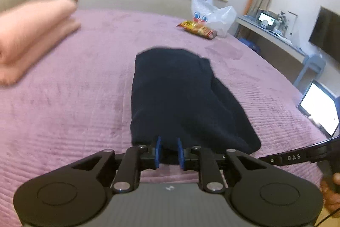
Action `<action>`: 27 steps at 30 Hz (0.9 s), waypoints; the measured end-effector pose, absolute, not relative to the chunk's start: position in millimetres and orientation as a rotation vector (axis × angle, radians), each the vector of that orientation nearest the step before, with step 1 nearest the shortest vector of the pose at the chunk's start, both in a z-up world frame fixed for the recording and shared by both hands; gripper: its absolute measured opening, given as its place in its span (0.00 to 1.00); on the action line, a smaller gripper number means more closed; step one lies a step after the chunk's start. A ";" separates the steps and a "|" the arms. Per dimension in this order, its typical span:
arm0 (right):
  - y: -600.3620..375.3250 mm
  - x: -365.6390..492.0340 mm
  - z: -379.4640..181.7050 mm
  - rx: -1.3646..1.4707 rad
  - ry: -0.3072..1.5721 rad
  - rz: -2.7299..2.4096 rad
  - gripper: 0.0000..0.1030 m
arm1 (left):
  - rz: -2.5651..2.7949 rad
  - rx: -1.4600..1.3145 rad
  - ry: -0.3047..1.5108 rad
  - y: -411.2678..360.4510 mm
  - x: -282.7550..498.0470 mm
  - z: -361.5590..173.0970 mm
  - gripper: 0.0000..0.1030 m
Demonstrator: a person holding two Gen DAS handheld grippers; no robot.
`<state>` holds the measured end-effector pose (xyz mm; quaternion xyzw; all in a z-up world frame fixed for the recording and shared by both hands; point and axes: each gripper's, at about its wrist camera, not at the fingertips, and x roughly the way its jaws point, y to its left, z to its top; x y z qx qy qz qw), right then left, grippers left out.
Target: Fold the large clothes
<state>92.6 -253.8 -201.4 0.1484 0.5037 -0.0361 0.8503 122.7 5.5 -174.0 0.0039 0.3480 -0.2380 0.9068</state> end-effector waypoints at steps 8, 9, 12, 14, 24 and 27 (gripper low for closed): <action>-228.0 63.7 -100.3 0.124 0.822 -0.079 0.75 | -0.292 0.160 0.340 -13.1 56.8 -71.9 0.85; -222.5 61.7 -88.5 0.102 0.802 -0.085 0.75 | -0.294 0.176 0.322 -15.4 51.7 -58.8 0.88; -208.0 57.8 -58.4 0.050 0.774 -0.109 0.76 | -0.301 0.163 0.320 -19.1 43.3 -27.1 0.98; -203.8 52.0 -44.8 0.038 0.754 -0.117 0.76 | -0.308 0.117 0.344 -16.0 39.1 -11.8 1.00; -200.1 13.1 -15.2 0.076 0.733 -0.127 0.76 | -0.199 0.092 0.453 4.3 14.8 9.1 1.00; -198.3 6.7 -12.6 0.082 0.729 -0.120 0.76 | -0.208 0.053 0.488 12.1 12.6 9.9 1.00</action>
